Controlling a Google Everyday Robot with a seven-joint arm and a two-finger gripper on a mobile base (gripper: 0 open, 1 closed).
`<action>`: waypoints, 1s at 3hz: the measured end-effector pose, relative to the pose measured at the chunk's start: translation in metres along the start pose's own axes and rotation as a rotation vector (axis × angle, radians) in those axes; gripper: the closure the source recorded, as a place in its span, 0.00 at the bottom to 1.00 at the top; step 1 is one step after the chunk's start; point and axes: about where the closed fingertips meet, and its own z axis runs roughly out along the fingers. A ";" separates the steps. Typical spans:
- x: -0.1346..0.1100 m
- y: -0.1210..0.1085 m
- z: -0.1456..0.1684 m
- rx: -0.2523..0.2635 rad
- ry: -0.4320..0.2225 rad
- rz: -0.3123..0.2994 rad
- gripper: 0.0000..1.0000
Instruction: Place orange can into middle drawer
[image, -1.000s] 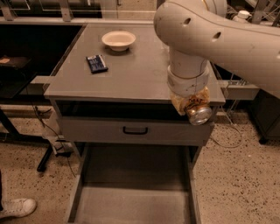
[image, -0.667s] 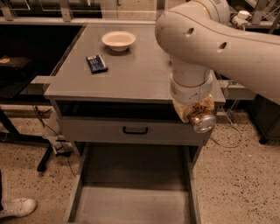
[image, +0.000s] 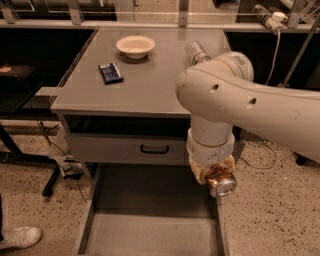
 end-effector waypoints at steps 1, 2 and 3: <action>0.006 0.004 0.006 -0.015 0.018 0.001 1.00; 0.015 0.019 0.021 -0.039 0.033 -0.017 1.00; 0.030 0.059 0.049 -0.119 0.051 -0.029 1.00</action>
Offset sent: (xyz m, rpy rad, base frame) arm -0.0391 0.0256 -0.0426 0.0534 0.0773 0.0370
